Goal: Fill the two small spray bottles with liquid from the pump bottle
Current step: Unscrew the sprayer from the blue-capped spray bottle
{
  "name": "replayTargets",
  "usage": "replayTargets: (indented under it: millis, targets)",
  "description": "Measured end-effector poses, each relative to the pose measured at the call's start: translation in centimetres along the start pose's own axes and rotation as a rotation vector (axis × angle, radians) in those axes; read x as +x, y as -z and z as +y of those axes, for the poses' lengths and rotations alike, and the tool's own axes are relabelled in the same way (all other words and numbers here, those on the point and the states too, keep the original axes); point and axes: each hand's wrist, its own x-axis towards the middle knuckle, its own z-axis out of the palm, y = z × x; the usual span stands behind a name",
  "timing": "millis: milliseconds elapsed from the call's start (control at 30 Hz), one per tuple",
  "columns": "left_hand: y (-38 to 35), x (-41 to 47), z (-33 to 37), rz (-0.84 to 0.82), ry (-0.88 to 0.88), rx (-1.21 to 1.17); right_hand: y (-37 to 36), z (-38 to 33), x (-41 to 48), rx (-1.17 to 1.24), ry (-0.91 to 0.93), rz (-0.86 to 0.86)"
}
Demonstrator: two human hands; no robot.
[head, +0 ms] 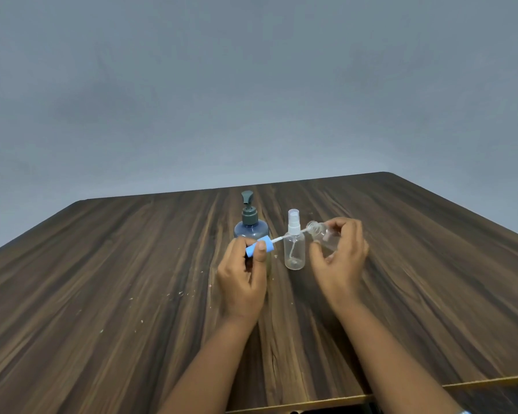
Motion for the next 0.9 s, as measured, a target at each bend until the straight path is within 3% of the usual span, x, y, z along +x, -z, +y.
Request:
replayTargets:
  millis: [167,367,467,567,700,800,900]
  targets:
    - [0.2,0.4,0.1,0.146,0.068,-0.044,0.5,-0.5,0.6,0.265,-0.201,0.031]
    - [-0.1,-0.1,0.0,0.070,-0.135,0.119,0.4,-1.7,-0.2,0.746,-0.305,-0.385]
    - [-0.4,-0.4,-0.3,-0.001,-0.270,0.191,0.0,-2.2,-0.7,0.901,-0.339,-0.491]
    - [-0.8,-0.5,-0.2,-0.072,-0.364,0.182,0.1,-2.2,-0.6,0.857,-0.341,-0.457]
    - [-0.8,-0.3,0.1,-0.187,-0.361,0.172,0.6,-1.6,0.4,0.766,-0.411,-0.342]
    - [-0.5,-0.2,0.3,-0.103,-0.279,0.173,1.0,-0.4,1.2,0.399,-0.380,-0.217]
    - [-0.3,0.1,-0.2,0.057,-0.141,0.139,1.4,0.0,1.3,-0.030,-0.352,-0.197]
